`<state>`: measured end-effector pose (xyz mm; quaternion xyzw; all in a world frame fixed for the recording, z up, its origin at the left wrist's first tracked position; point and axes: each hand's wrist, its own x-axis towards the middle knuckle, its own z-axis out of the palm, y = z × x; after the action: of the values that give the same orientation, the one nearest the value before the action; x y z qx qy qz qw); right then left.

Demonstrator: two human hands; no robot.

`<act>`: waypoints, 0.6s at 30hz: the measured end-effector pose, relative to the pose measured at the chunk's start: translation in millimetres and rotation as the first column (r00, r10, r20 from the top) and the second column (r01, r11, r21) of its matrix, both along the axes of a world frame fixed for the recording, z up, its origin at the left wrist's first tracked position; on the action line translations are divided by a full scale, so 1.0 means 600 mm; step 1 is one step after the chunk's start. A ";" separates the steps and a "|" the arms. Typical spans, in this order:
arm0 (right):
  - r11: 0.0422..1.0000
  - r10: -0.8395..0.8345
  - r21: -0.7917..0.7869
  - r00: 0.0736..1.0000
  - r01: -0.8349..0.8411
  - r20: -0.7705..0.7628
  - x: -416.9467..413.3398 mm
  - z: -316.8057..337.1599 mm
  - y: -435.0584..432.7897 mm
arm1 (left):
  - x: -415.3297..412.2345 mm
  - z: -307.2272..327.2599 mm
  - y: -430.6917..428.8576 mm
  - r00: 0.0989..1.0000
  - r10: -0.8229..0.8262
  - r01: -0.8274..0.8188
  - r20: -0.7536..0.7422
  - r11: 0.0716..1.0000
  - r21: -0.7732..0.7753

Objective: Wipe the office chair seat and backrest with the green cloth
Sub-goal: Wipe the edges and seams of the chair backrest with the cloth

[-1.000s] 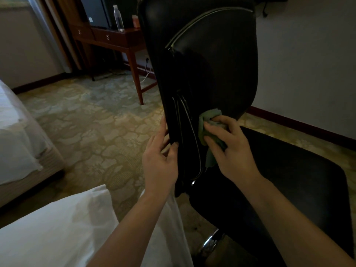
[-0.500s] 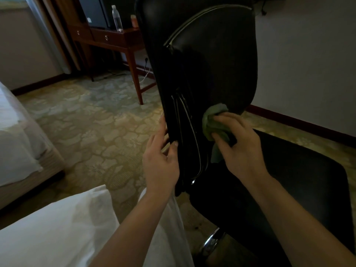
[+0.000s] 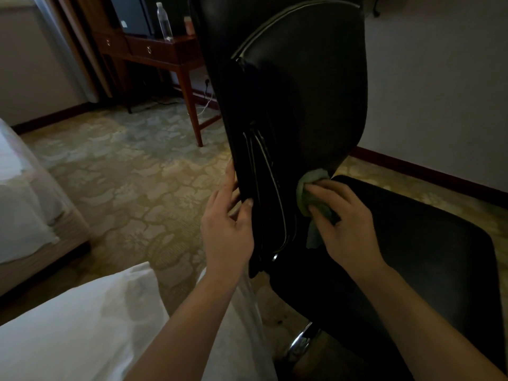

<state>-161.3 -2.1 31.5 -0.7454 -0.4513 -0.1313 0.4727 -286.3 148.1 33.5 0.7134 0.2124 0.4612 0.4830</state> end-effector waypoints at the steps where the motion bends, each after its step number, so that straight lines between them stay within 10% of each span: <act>1: 0.999 -0.009 0.038 1.000 0.009 0.003 -0.001 0.012 0.005 | 0.000 0.000 0.000 1.000 -0.003 0.004 0.003 1.000 -0.006; 18: 0.997 0.020 -0.073 1.000 -0.021 -0.014 -0.004 -0.034 -0.004 | -0.006 0.002 0.003 0.997 0.001 0.004 -0.075 0.998 0.069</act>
<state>-163.6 -4.4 11.4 -0.7583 -0.4602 -0.1048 0.4496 -290.2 150.1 34.6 0.7466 0.2137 0.4409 0.4500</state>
